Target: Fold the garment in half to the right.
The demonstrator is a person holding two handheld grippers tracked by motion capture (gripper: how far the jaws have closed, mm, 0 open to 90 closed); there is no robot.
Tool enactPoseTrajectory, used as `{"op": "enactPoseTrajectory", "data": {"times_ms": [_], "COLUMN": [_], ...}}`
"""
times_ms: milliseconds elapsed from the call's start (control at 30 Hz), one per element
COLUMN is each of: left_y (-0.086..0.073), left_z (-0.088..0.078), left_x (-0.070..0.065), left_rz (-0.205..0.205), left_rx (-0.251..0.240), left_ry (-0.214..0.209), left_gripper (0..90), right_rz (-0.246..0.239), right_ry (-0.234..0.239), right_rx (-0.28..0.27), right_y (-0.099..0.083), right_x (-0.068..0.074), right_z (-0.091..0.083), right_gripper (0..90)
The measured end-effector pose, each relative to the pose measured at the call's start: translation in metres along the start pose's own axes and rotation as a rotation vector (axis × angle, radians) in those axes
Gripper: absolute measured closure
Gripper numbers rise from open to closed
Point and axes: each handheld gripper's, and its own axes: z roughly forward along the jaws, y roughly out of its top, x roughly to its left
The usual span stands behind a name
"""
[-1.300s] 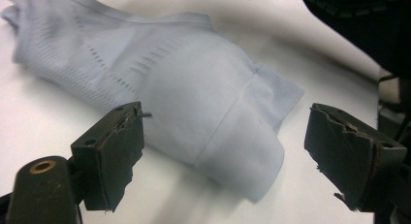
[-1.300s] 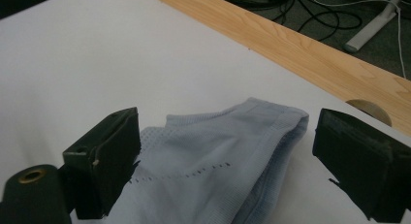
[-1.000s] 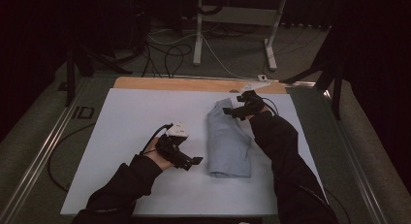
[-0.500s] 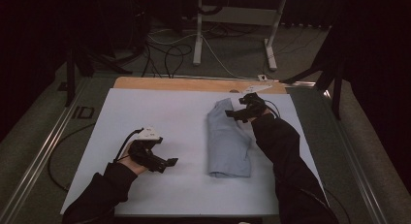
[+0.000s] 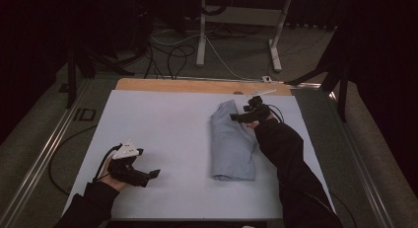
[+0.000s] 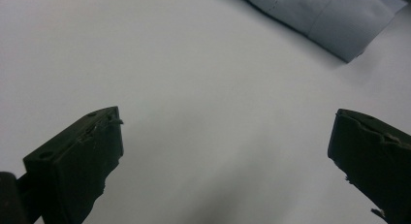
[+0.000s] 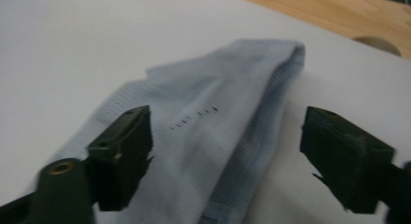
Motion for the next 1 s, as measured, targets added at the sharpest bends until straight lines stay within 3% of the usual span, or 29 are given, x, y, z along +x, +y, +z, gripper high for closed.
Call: {"op": "enactPoseTrajectory", "data": {"times_ms": [400, 533, 600, 700, 733, 933, 1000], "left_y": [-0.011, -0.012, -0.013, -0.013, -0.013, -0.013, -0.013], "left_z": [-0.002, -0.003, -0.004, -0.004, -0.004, -0.004, -0.005], "left_x": [0.006, 0.007, 0.008, 0.009, 0.009, 0.008, 0.007], "left_rz": [-0.022, -0.023, -0.025, -0.026, -0.029, -0.022, -0.011], "left_rx": [-0.044, -0.053, -0.055, -0.057, -0.06, -0.067, -0.08], "left_ry": [0.011, 0.011, 0.014, 0.016, 0.014, 0.009, 0.003], "left_gripper": [0.5, 0.5, 0.5, 0.5, 0.5, 0.5, 0.5], "right_rz": [0.042, 0.035, 0.015, -0.042, -0.053, -0.063, -0.041], "right_ry": [-0.088, -0.071, -0.048, -0.082, -0.081, -0.074, -0.067], "right_rx": [0.107, 0.134, 0.141, 0.136, 0.117, 0.046, 0.056], "right_y": [-0.012, -0.012, -0.011, -0.005, -0.003, 0.005, 0.006], "right_x": [-0.014, -0.014, -0.011, -0.004, -0.002, 0.002, -0.001], "right_z": [0.031, 0.034, 0.035, 0.032, 0.03, 0.026, 0.031], "right_gripper": [33.2, 50.0, 63.5, 82.8, 85.6, 86.4, 86.4]}}
